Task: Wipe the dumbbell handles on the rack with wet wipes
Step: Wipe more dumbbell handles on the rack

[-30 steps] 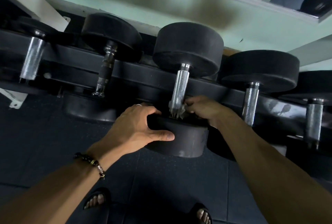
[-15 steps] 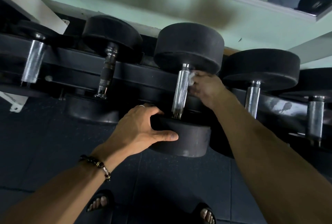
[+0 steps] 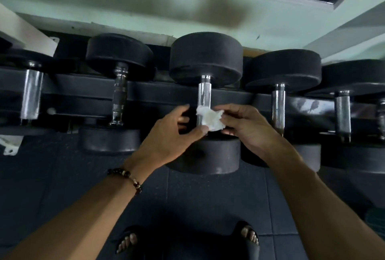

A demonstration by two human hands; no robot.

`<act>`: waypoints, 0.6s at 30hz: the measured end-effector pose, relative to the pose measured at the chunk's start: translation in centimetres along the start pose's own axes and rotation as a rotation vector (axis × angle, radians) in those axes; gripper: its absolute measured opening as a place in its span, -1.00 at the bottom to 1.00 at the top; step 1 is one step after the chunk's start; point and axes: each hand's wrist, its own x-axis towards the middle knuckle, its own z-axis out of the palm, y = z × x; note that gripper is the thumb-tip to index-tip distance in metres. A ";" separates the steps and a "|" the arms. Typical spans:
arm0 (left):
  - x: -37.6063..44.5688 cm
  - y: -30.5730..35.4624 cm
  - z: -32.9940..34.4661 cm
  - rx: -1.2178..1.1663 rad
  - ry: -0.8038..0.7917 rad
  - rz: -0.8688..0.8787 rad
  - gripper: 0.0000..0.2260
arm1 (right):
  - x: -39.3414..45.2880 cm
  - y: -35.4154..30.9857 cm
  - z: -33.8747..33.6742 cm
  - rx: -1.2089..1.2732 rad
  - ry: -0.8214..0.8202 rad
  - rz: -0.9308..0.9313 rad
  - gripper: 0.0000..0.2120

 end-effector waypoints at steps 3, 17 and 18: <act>1.2 1.4 0.0 -0.235 0.031 0.095 -0.51 | -1.0 -0.4 1.5 -0.040 0.096 -0.042 -0.93; 10.3 1.7 1.2 -0.654 0.470 -0.174 -0.82 | -4.0 5.4 4.4 -0.218 0.360 -0.004 -0.50; 11.2 1.6 1.8 -0.655 0.501 -0.170 -0.83 | -3.9 5.6 4.4 -0.220 0.356 -0.013 -0.50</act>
